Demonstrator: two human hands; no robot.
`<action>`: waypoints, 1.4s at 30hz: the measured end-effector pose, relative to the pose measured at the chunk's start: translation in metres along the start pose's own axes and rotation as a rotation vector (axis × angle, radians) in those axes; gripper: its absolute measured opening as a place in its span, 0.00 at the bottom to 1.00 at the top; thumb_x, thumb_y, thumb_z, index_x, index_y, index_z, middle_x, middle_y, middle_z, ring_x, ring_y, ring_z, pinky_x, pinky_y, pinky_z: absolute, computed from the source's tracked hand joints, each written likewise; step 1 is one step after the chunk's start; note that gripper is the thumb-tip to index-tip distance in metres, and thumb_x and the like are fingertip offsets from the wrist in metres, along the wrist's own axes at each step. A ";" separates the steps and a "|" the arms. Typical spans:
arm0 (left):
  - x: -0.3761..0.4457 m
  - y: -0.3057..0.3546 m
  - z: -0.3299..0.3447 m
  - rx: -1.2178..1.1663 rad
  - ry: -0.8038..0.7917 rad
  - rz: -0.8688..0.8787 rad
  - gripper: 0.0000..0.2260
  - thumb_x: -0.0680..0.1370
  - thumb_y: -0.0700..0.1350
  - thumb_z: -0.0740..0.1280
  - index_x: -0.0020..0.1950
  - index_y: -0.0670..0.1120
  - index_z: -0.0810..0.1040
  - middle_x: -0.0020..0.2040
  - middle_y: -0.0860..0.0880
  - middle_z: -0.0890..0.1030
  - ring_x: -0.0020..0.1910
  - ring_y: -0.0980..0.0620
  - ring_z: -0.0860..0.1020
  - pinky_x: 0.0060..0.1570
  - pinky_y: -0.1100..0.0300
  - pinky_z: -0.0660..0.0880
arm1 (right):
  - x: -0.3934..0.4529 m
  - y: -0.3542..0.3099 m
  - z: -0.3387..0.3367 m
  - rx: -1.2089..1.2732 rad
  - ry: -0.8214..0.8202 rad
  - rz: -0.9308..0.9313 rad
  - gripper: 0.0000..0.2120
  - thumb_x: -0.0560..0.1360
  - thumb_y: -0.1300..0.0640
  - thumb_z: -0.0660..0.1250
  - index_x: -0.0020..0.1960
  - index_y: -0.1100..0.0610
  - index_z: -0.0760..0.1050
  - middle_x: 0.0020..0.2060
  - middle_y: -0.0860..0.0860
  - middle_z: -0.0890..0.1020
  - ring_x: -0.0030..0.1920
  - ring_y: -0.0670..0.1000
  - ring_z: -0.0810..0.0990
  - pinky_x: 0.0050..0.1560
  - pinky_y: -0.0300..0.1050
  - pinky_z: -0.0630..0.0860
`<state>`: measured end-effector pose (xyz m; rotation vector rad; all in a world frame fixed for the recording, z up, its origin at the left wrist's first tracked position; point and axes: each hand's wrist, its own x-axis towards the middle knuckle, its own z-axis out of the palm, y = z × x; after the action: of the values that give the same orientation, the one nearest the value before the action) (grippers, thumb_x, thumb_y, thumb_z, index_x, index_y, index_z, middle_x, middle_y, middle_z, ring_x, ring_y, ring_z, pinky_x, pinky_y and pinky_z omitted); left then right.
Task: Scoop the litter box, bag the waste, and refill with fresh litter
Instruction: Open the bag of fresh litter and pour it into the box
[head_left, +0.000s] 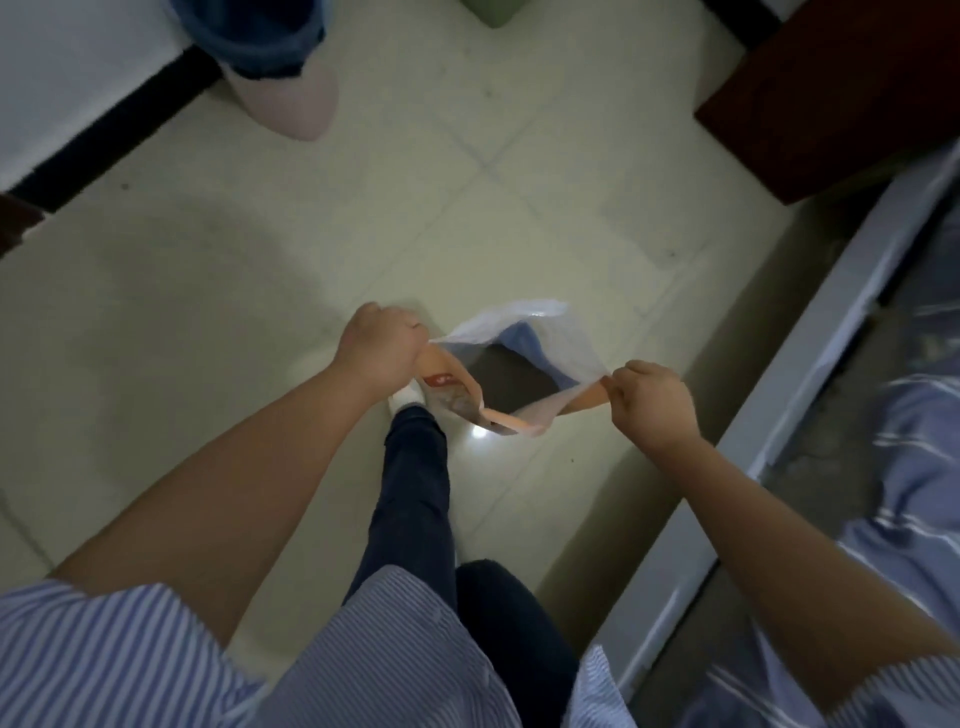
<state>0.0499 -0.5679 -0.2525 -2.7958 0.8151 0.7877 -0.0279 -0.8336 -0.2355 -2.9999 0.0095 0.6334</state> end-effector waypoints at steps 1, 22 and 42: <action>0.024 -0.002 -0.015 0.033 0.101 0.073 0.07 0.71 0.37 0.69 0.48 0.41 0.79 0.49 0.45 0.79 0.48 0.47 0.78 0.46 0.59 0.69 | 0.013 0.010 -0.006 0.014 0.002 0.035 0.09 0.56 0.73 0.73 0.24 0.65 0.74 0.20 0.58 0.75 0.19 0.59 0.74 0.20 0.41 0.69; 0.503 -0.051 -0.226 0.258 -0.150 0.203 0.13 0.78 0.37 0.56 0.59 0.40 0.74 0.58 0.42 0.75 0.56 0.42 0.75 0.51 0.54 0.68 | 0.416 0.196 -0.087 0.369 -0.049 0.204 0.15 0.46 0.77 0.76 0.21 0.66 0.71 0.17 0.58 0.73 0.14 0.56 0.71 0.18 0.34 0.64; 0.895 -0.136 -0.301 0.186 -0.162 0.481 0.07 0.59 0.33 0.73 0.34 0.38 0.79 0.33 0.42 0.79 0.27 0.45 0.78 0.24 0.66 0.58 | 0.795 0.334 -0.104 0.252 0.101 0.060 0.21 0.37 0.78 0.77 0.19 0.64 0.69 0.15 0.57 0.71 0.13 0.55 0.71 0.15 0.34 0.65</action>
<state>0.8999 -0.9472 -0.4597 -2.3607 1.4690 0.9297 0.7345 -1.1671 -0.4862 -2.7922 0.1730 0.4468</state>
